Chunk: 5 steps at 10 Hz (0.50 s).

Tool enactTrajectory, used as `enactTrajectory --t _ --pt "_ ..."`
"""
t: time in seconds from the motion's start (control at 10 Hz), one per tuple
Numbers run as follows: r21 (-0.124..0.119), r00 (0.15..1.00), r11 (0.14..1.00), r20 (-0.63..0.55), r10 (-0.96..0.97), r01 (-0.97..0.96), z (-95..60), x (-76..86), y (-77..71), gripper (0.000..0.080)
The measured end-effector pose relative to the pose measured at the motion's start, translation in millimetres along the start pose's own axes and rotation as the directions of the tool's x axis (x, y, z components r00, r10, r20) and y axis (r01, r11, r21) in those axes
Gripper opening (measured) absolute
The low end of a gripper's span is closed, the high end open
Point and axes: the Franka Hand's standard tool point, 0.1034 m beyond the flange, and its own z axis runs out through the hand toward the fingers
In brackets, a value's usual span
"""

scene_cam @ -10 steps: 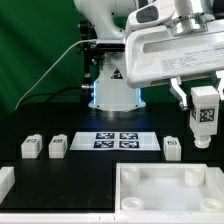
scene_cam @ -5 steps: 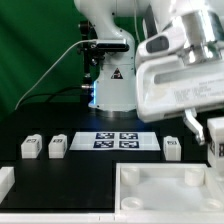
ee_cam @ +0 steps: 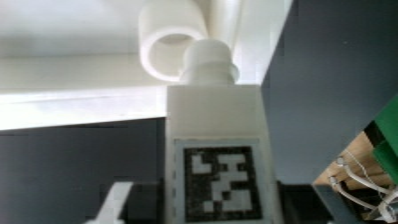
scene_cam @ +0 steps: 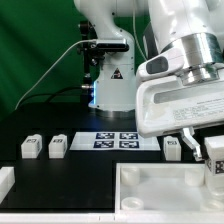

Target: Assemble one leg

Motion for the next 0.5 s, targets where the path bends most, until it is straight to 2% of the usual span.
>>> enactTrajectory --t 0.5 --pt "-0.010 1.000 1.000 0.007 0.004 -0.004 9.8 -2.9 9.4 0.0291"
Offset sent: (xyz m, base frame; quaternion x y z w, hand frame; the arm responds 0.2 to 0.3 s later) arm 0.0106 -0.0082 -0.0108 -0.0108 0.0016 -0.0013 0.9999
